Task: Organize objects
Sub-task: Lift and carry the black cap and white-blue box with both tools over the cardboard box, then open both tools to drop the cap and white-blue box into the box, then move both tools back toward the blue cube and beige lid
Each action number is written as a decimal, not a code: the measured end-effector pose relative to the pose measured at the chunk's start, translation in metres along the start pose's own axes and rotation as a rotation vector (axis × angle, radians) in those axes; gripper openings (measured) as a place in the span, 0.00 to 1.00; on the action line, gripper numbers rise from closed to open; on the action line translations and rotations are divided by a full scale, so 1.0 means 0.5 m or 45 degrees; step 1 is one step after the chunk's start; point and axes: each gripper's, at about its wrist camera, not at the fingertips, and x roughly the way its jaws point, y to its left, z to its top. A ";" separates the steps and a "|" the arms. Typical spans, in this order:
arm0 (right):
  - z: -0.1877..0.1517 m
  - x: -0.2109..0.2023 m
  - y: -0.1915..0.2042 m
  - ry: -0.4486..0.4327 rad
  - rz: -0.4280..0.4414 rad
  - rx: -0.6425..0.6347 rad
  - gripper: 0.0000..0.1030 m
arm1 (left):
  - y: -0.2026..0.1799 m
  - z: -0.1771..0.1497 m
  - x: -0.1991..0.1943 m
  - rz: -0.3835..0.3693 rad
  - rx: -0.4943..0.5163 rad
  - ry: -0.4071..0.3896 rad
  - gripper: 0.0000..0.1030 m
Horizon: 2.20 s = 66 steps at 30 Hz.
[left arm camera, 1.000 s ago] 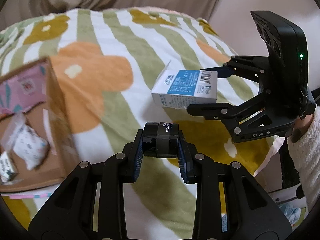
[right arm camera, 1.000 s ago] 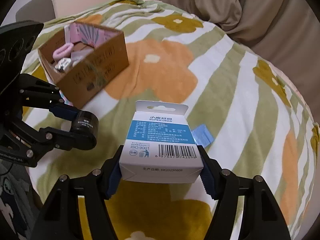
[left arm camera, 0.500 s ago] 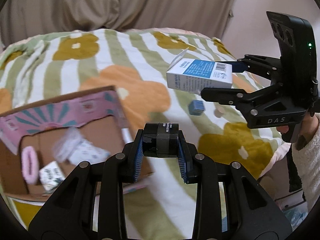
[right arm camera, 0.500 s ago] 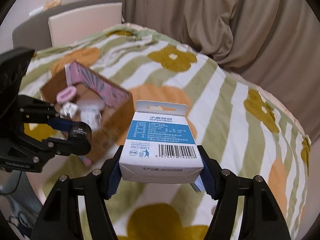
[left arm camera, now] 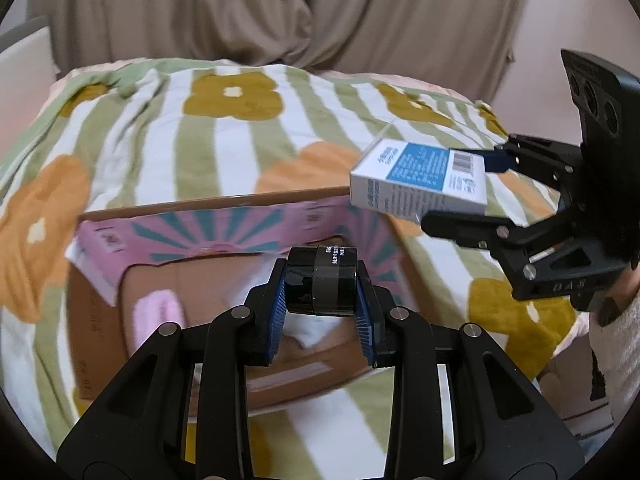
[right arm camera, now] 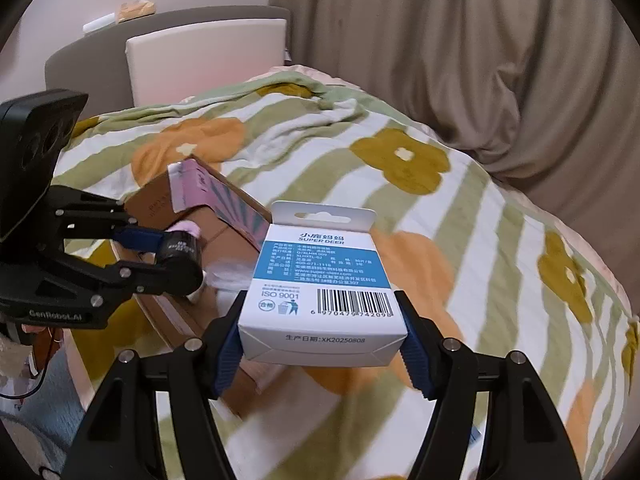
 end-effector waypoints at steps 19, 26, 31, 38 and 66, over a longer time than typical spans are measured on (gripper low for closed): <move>0.058 0.159 0.126 0.062 0.170 -0.063 0.62 | 0.210 -0.093 0.024 0.095 -0.175 0.060 0.27; 0.064 0.195 0.150 0.097 0.201 -0.052 0.62 | 0.216 -0.101 0.035 0.089 -0.186 0.076 0.27; 0.082 0.197 0.147 0.097 0.225 -0.019 0.62 | 0.214 -0.092 0.033 0.102 -0.172 0.064 0.27; 0.111 0.216 0.123 0.130 0.293 0.161 0.63 | 0.210 -0.086 0.037 0.144 -0.166 0.084 0.29; 0.079 0.168 0.104 0.109 0.224 0.319 0.82 | 0.153 -0.101 -0.004 0.152 -0.120 0.072 1.00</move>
